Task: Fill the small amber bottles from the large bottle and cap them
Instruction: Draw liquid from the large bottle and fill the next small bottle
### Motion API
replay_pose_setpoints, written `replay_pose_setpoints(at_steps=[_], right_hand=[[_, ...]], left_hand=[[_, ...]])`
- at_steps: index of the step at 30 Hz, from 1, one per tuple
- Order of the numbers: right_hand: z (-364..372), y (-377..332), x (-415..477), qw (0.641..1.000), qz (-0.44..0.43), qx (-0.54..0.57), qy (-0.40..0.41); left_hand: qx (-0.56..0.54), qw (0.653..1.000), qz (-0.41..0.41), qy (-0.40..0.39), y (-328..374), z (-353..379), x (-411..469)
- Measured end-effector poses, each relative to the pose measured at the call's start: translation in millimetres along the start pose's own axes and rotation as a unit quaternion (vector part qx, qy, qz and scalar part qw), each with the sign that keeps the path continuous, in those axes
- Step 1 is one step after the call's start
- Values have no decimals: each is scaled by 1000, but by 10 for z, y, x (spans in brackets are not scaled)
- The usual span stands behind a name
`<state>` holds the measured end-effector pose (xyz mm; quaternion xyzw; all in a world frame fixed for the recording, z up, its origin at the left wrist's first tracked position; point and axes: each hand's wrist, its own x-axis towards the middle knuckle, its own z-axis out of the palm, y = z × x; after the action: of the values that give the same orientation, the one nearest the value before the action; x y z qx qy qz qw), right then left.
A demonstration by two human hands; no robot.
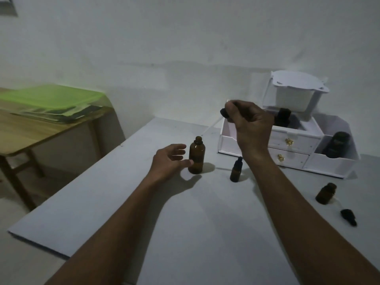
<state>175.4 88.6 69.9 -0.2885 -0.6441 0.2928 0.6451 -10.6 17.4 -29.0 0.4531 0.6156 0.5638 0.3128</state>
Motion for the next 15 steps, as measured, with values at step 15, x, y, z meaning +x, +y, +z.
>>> replay_pose_setpoints(at_steps=[15], right_hand=[[283, 36, 101, 995, -29, -67, -70]], left_hand=[[-47, 997, -27, -48, 0, 178, 52]])
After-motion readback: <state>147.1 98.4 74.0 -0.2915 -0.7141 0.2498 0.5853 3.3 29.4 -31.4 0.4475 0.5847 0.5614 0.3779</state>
